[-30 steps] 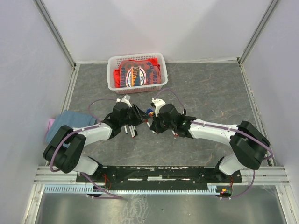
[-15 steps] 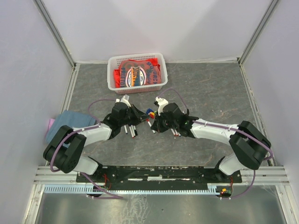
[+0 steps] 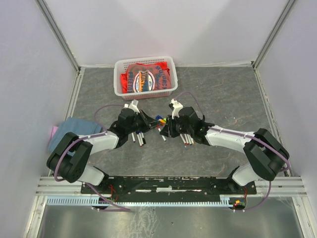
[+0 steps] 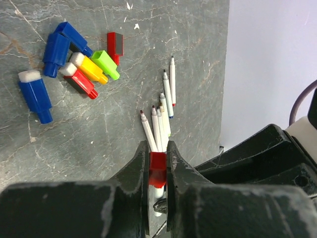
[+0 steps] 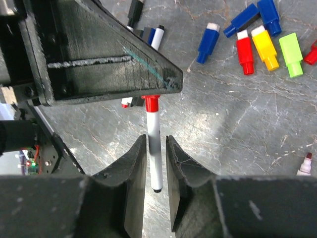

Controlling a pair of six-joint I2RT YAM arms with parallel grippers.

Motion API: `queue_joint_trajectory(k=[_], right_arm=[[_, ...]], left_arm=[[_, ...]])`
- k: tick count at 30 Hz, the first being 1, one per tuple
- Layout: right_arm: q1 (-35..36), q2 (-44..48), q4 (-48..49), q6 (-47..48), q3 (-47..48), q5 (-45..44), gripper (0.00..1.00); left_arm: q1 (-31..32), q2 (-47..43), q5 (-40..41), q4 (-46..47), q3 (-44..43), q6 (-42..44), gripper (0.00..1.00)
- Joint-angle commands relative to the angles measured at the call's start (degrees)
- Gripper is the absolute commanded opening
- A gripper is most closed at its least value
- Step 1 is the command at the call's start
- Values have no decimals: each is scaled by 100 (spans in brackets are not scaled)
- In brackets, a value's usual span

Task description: Open the pen caps

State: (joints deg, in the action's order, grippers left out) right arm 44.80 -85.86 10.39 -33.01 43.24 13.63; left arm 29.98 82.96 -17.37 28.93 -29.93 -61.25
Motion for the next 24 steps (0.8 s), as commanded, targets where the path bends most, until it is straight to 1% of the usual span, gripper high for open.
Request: queue_joint_trajectory(k=[1,7,17,18,21,24], right_arm=[[-80,46,570,-202,-18,336,28],[-117,-88,614,-228,2,438,26],[-236,-244,789,-314,-79,576,23],[-240,-247,811,-327,-87,586,20],[-252,-254,813,-319,-97,597,2],[-261,-251,598,-215,-61,510,1]], left_arm=[[-3,72,-238,482,6,-292,3],[-1,183,-306,801,46,-484,3],[-5,245,-388,1075,23,-660,3],[-8,253,-394,1087,26,-675,3],[-3,253,-371,1072,40,-665,3],[-6,300,-279,1053,24,-669,3]])
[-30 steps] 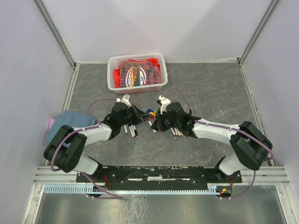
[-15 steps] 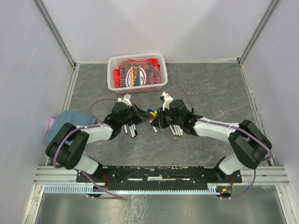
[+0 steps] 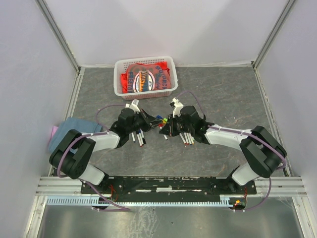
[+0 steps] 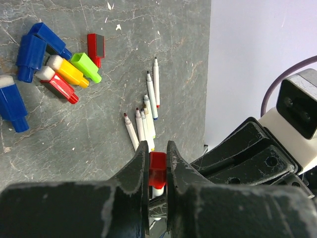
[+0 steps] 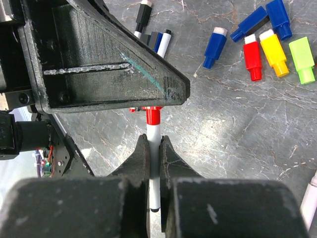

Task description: Open the pen caps

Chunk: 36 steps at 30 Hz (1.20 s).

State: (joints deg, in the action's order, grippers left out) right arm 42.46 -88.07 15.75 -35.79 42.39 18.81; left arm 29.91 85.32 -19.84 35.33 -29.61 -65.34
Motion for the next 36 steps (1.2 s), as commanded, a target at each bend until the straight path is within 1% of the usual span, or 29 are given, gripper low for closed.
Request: queue_joint_trajectory(k=[1,5,7,10,14,17,19,20,22,26,29,32,36], right_arm=[[-25,-34,-64,138,46,-132,1],[14,40,-697,512,132,-710,1],[128,100,-1190,788,228,-1219,1],[326,124,-1596,1070,309,-2038,1],[611,92,-1840,1235,333,-3027,1],[647,158,-1727,1194,189,-3247,1],[638,233,-1601,1127,70,-3097,1],[610,287,-1478,1084,4,-2916,1],[484,404,-1085,941,-201,-2172,1],[-17,713,-72,455,-699,-739,1],[-245,877,296,258,-879,-114,1],[-368,936,569,92,-995,217,1],[-389,880,437,154,-979,151,1]], left_arm=[[-1,102,30,382,-47,-254,3],[23,282,290,27,-389,-239,3],[55,366,498,-239,-612,-218,3],[110,494,789,-494,-914,-265,3],[205,769,937,-586,-1273,-328,3],[266,899,1000,-586,-1359,-338,3],[278,945,983,-510,-1320,-309,3],[274,967,958,-330,-1235,-309,3],[250,1029,814,-5,-1112,-293,3],[119,1162,342,725,-889,-200,3],[-46,1139,250,966,-699,-189,3],[-141,1120,219,984,-636,-156,3],[-188,1073,369,748,-643,-118,3]])
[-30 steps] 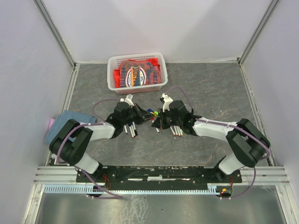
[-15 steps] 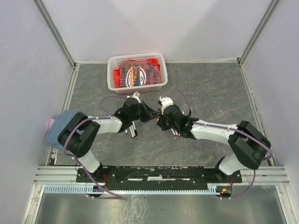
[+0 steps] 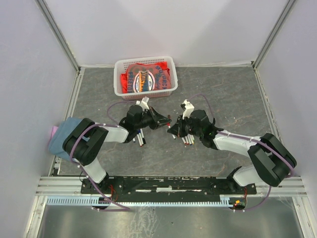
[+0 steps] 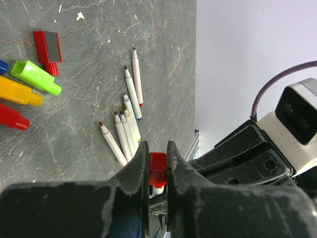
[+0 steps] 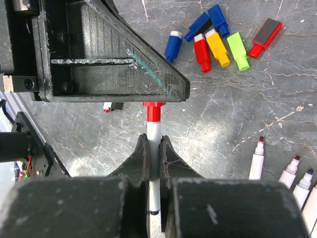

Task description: Open the pen caps

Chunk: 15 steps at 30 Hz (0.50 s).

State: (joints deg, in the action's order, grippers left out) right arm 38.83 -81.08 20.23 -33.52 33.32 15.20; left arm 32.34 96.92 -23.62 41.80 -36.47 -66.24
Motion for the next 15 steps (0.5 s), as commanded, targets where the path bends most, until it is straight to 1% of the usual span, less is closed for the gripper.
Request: queue_joint_trajectory(k=[1,4,8,11,15], right_arm=[[-20,172,-156,11,-40,403,1],[76,256,-812,379,54,-258,1],[470,293,-1772,935,411,-1526,1],[756,160,-2157,1119,636,-2351,1],[1086,-45,-2509,1223,856,-3221,1]], left_arm=[[-443,-106,813,24,43,-48,3],[-490,-120,965,-150,44,-304,3],[-490,-181,1383,-631,-124,-484,3],[-485,-191,1660,-715,-208,-725,3],[-451,-179,1870,-1052,-461,-763,3]])
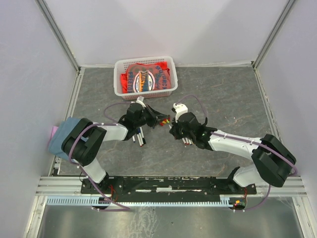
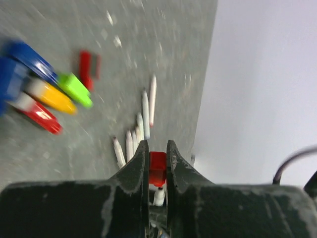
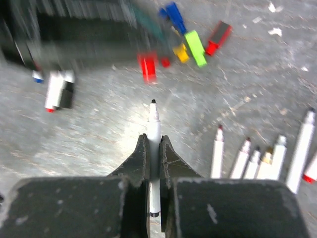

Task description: Open the pen caps

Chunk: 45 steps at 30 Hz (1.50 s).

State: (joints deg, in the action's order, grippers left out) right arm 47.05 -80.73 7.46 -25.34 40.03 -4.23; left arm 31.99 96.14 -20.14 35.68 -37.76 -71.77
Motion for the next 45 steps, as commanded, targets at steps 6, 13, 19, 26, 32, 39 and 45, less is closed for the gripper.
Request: queue_joint_trajectory(k=[6,13,19,26,32,39,45], right_arm=[[567,-306,-1528,440,378,-1944,1],[507,-210,-1337,207,350,-1332,1],[492,-459,-1309,90,470,-1131,1],[498,-770,-1338,5,583,-1306,3],[472,-1008,-1354,-66,630,-1528,13],[424,-1085,-1410,-77,641,-1670,21],[419,-1088,-1484,-77,642,-1751,26]], left_arm=[[-346,-63,1701,-612,-522,-142,3],[-296,-192,1641,-1098,-539,677,3],[-144,-496,1941,-1962,-447,1564,3],[173,-536,2311,-2386,-447,2080,3],[359,-352,2524,-2495,-526,2174,5],[412,-210,2580,-2496,-590,2183,14],[442,-126,2603,-2497,-635,2164,25]])
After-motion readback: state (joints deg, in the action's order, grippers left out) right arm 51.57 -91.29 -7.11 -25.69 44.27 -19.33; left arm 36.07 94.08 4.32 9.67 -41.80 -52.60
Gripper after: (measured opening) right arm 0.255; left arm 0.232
